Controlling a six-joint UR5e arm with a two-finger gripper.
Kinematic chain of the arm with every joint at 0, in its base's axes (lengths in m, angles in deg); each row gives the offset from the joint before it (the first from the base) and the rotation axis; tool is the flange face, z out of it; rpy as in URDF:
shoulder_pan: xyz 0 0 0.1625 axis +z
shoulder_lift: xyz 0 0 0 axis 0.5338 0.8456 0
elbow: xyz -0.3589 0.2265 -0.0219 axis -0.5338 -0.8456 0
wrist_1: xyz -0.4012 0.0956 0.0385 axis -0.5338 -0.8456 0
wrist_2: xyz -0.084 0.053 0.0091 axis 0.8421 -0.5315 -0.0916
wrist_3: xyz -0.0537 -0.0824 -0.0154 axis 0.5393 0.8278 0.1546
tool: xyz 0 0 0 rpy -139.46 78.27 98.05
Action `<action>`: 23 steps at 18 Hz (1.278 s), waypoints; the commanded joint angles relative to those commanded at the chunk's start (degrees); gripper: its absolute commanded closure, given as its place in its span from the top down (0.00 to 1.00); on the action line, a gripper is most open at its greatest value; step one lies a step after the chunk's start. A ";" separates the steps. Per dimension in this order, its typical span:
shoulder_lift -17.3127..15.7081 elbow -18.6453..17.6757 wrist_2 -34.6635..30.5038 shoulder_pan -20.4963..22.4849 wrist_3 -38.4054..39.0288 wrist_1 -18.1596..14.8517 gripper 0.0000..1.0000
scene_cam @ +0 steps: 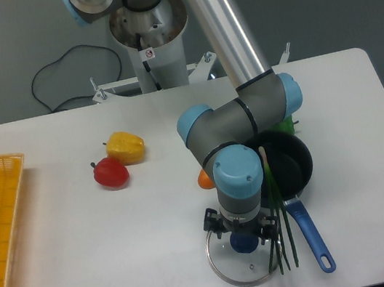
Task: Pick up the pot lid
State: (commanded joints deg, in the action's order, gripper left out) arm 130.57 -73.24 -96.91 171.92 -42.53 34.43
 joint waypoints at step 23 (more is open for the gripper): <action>-1.84 -0.35 0.44 -0.79 2.37 -0.26 0.66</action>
State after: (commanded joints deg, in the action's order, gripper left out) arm 128.72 -73.59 -96.47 171.13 -40.16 34.16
